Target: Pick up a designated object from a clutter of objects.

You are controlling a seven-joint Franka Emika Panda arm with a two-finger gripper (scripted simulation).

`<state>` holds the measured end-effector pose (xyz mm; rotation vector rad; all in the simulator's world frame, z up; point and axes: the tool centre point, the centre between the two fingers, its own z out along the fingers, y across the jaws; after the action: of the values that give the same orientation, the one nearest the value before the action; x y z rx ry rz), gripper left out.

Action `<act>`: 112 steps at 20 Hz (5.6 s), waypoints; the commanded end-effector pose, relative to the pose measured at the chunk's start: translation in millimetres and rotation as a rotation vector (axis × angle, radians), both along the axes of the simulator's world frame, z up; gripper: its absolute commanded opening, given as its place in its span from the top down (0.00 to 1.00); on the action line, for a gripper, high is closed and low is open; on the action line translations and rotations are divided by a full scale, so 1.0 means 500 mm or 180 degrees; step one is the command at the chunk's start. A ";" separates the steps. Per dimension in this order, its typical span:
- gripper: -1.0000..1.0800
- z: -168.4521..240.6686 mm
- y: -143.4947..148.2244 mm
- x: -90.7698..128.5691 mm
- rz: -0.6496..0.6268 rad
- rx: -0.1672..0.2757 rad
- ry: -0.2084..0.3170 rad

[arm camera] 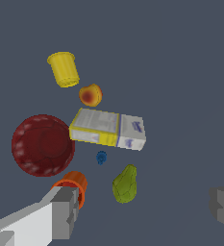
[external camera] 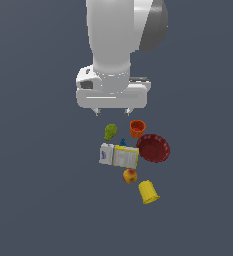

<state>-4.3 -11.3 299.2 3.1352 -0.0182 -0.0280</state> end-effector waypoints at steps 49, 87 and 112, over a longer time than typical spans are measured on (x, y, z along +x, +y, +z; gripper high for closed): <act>0.04 -0.376 -0.044 -0.208 -0.2412 0.0004 -0.0057; 0.04 -0.517 -0.048 -0.255 -0.2736 -0.0007 -0.0062; 1.00 -0.446 -0.071 -0.211 -0.2735 -0.0007 -0.0060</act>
<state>-114.6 -44.2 68.4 2.8478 -1.3246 -0.0038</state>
